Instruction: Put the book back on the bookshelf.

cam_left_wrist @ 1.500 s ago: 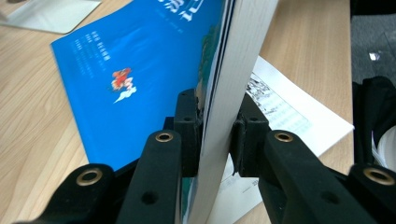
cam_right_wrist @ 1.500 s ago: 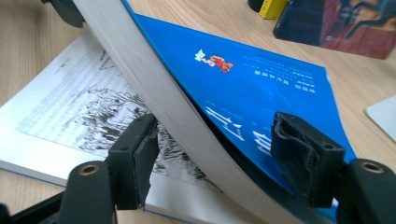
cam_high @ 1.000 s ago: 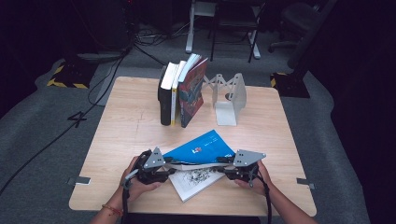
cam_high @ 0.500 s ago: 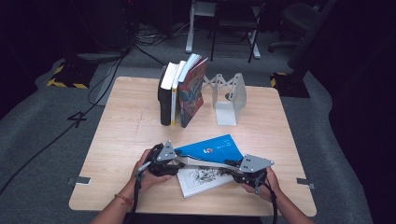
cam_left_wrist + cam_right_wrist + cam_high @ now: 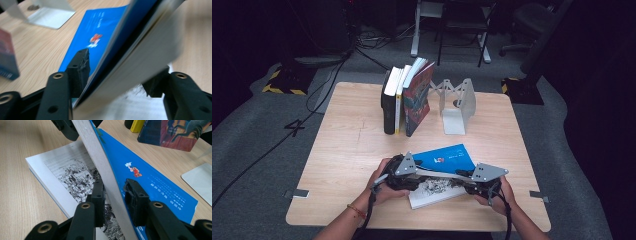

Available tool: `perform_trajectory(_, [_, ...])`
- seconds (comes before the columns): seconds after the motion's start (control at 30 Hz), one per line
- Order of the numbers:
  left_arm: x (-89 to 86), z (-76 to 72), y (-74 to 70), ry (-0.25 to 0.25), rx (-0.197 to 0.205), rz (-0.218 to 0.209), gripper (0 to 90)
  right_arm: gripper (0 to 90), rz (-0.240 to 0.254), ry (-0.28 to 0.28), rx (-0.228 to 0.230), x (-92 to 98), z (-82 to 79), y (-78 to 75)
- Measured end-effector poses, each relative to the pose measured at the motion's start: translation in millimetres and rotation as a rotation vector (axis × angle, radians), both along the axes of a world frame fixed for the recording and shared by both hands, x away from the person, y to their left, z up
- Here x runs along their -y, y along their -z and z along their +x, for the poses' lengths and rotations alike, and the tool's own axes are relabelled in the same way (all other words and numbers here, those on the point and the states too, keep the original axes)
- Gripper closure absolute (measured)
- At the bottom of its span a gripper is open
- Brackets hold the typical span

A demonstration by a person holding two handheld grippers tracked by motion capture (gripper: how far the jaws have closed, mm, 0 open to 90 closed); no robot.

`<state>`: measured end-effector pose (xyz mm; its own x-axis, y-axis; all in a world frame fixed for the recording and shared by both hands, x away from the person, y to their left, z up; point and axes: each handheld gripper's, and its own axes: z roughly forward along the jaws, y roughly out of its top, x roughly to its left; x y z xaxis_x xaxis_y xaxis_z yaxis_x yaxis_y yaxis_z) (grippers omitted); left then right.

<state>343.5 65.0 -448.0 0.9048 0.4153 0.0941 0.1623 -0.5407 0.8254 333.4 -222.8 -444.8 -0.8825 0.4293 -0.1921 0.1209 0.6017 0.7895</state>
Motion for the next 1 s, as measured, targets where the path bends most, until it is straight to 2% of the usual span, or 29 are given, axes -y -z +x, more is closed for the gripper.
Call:
perform_trajectory(0.2, [4.2,0.2,2.6,0.066,-0.005,0.028,63.3,65.4,0.004,0.001,-0.013,0.0,1.4,1.4])
perform_trajectory(0.3, [2.9,-0.3,4.1,0.078,-0.009,0.039,67.5,57.5,0.031,0.009,-0.016,2.0,3.8,3.3])
perform_trajectory(0.37, [1.4,0.2,5.4,0.086,-0.014,0.037,69.2,53.2,0.026,0.012,-0.009,6.7,6.5,5.6])
perform_trajectory(0.4, [0.9,0.3,5.6,0.088,-0.013,0.037,69.8,50.5,0.006,0.027,-0.005,11.8,9.1,8.3])
perform_trajectory(0.47, [0.6,0.0,5.7,0.09,-0.012,0.048,70.0,47.8,0.004,0.028,-0.025,21.1,13.6,12.2])
perform_trajectory(0.53, [0.0,0.2,6.2,0.098,-0.008,0.048,70.4,45.9,-0.01,0.062,-0.029,30.0,17.0,14.7])
perform_trajectory(0.63, [-4.4,2.2,5.4,0.103,-0.015,0.041,70.5,47.0,0.025,0.062,-0.047,44.1,21.6,16.2])
perform_trajectory(0.7, [-7.9,3.8,4.5,0.104,-0.023,0.041,70.4,50.6,0.052,0.038,-0.051,47.4,23.4,16.1])
perform_trajectory(0.8, [-13.3,5.8,3.2,0.107,-0.027,0.04,70.2,55.1,0.038,0.001,-0.032,45.9,23.1,15.3])
perform_trajectory(0.9, [-18.6,7.0,2.2,0.11,-0.034,0.045,69.8,57.3,0.056,-0.017,-0.044,45.8,23.5,15.5])
perform_trajectory(1.0, [-24.6,8.5,2.1,0.111,-0.043,0.05,69.3,59.2,0.049,-0.034,-0.032,42.9,21.7,15.5])
